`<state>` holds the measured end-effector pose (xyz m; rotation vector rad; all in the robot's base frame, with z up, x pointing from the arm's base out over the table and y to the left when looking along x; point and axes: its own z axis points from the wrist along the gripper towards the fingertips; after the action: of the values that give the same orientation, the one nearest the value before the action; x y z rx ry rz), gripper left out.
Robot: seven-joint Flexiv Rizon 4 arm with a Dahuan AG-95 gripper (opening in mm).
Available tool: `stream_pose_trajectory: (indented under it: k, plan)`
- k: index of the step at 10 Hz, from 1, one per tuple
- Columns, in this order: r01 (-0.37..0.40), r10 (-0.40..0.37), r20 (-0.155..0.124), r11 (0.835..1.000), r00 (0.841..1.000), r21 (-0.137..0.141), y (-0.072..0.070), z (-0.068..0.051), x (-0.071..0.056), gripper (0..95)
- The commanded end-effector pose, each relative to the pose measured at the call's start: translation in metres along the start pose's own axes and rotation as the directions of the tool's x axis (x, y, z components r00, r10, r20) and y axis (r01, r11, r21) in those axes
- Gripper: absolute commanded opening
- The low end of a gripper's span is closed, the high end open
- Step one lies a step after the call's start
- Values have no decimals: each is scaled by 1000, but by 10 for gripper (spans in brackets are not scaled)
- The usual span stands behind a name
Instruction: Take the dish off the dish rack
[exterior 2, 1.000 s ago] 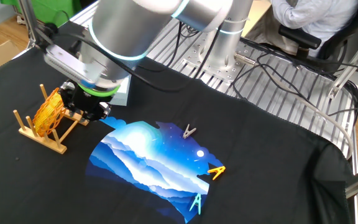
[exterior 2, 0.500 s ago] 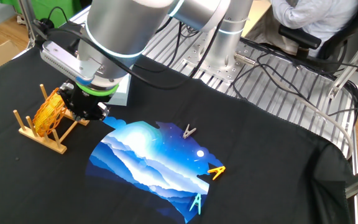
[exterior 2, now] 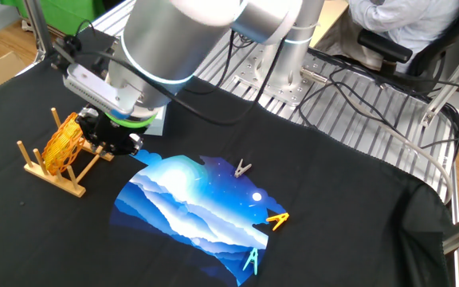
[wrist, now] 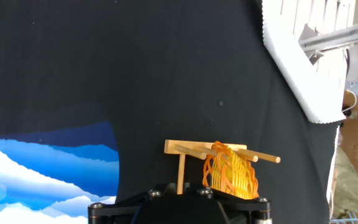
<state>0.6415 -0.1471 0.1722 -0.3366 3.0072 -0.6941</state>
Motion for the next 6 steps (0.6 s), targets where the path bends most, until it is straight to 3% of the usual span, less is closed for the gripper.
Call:
stream_pose_trajectory:
  k: [1,4,6]
  plan:
    - [10,-11,24,1000,1000,9,-10,6,8,380]
    - [8,-9,27,1000,1000,22,-24,8,21,380]
    - [-11,11,18,1000,1000,0,-27,5,25,380]
